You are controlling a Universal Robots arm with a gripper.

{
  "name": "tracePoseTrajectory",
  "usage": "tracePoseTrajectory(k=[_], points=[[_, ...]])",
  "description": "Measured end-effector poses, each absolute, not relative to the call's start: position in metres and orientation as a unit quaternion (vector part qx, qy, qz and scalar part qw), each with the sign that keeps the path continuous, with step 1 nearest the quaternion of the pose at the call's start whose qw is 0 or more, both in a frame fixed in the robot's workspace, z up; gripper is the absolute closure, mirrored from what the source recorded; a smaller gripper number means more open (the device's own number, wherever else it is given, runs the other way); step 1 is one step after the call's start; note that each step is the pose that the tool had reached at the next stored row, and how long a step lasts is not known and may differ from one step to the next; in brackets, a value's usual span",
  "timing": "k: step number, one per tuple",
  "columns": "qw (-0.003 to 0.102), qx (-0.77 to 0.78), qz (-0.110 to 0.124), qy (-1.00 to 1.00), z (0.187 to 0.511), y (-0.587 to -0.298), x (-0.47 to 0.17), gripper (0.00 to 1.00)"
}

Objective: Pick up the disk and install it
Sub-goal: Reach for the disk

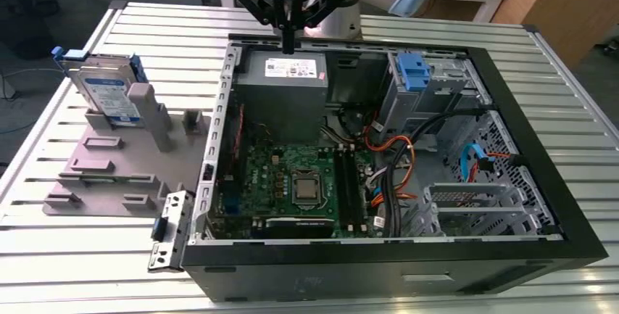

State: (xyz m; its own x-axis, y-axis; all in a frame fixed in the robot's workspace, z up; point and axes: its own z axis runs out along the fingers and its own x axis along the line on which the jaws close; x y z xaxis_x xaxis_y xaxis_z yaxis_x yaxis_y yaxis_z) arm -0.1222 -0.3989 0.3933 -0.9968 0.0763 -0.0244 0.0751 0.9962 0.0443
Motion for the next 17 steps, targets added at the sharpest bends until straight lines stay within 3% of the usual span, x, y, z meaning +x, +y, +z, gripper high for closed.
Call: tracePoseTrajectory(k=[17], points=[[0.013,0.038,0.022,0.999,0.393,-0.399,-0.145,0.89]])
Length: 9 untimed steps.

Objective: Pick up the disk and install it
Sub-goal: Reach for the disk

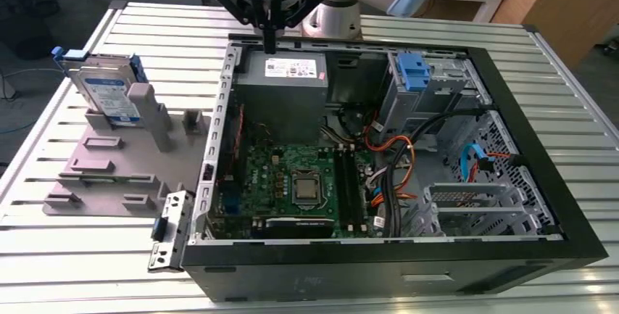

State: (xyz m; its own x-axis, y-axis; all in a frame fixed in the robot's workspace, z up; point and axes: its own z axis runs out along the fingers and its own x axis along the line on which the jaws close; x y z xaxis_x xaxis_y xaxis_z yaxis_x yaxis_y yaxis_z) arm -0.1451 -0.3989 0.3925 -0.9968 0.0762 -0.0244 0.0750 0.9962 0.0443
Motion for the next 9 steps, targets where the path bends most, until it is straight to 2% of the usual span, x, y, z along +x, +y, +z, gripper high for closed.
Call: tracePoseTrajectory(k=[9], points=[[0.013,0.038,0.022,0.999,0.3924,-0.3989,-0.1496,0.89]])
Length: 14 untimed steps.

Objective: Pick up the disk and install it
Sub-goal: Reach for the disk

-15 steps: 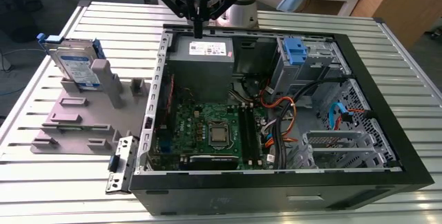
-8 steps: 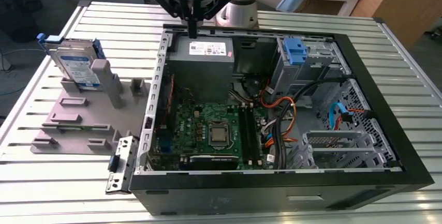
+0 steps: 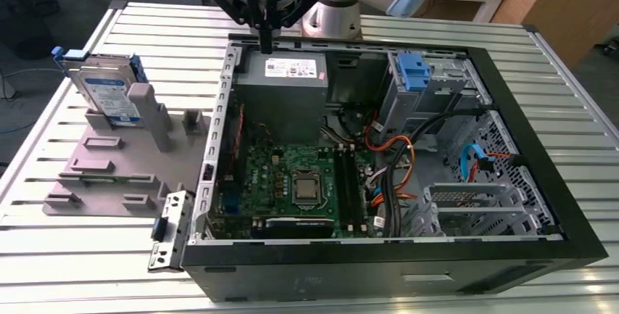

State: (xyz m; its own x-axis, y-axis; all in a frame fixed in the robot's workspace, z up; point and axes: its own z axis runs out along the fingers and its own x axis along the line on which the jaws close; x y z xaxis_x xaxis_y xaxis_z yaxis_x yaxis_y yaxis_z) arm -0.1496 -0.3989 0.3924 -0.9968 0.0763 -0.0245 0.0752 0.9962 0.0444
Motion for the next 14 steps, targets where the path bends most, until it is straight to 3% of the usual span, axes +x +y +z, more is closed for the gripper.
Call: tracePoseTrajectory(k=[14], points=[[0.013,0.038,0.022,0.999,0.392,-0.399,-0.167,0.89]])
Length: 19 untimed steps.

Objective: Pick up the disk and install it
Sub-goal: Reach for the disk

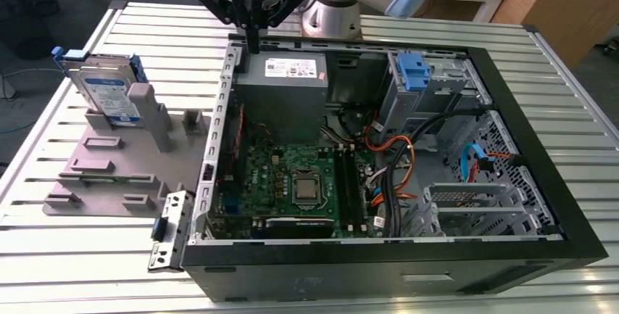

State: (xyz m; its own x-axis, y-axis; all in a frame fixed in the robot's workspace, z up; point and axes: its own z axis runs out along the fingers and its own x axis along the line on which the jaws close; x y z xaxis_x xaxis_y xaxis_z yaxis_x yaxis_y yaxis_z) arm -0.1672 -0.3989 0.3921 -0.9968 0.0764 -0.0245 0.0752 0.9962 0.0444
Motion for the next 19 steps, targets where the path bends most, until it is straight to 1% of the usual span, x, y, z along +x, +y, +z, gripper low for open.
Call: tracePoseTrajectory(k=[19], points=[[0.013,0.038,0.022,0.999,0.392,-0.399,-0.182,0.89]])
